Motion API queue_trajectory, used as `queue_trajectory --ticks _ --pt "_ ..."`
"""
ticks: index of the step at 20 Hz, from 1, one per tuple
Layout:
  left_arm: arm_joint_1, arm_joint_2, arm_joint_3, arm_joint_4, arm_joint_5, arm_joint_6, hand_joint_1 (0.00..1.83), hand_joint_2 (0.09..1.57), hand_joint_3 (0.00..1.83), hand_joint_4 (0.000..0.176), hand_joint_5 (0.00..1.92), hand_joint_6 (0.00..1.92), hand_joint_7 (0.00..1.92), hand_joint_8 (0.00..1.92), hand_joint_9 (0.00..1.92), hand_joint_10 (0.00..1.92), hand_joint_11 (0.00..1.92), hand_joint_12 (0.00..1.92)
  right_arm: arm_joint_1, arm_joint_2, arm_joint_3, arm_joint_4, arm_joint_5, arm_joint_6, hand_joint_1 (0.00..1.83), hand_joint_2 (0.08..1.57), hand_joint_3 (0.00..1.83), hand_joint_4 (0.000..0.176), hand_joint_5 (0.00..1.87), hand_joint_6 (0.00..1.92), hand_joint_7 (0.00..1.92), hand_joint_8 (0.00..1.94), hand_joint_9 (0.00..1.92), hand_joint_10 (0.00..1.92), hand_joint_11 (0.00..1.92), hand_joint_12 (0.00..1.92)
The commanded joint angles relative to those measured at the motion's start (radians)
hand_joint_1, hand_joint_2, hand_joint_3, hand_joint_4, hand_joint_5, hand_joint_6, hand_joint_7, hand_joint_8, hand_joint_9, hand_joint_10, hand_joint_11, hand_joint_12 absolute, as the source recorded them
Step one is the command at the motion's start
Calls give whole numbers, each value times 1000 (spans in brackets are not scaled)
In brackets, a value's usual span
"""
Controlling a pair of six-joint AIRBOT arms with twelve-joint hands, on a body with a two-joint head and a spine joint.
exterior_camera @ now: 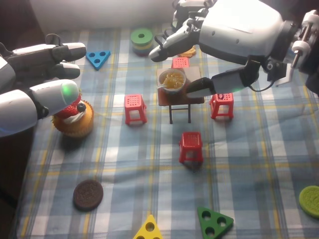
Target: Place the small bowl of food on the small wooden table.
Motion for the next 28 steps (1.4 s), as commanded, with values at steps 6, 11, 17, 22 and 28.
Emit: queue_trajectory --ticks 6,11,17,22,28 --pt "-16 -6 5 3 -120 -16 377 1223 0 94 440 5 568 0 350 0 0 630 17 13 -10 30 102 -3 920 915 0 81 386 0 396 0 442 0 64 1099" --pt "-16 -6 4 1 -123 -18 452 1117 0 87 393 3 429 0 241 0 0 550 17 24 -17 34 106 -3 754 904 0 88 159 2 194 1 223 2 0 696" --pt "38 15 8 -40 -403 -178 509 1057 0 27 285 1 300 0 223 7 0 590 -80 230 -126 219 359 -3 998 933 2 99 131 2 222 4 218 4 2 641" --pt "66 16 10 -43 -538 -276 545 973 0 52 175 0 223 1 206 2 0 515 -291 338 -219 425 629 -68 921 968 2 132 113 1 210 0 240 2 0 375" --pt "66 -14 25 -30 -631 -356 466 959 0 22 135 3 234 2 267 9 0 716 -550 379 -302 620 919 -99 717 931 0 30 230 0 399 2 403 11 43 721"
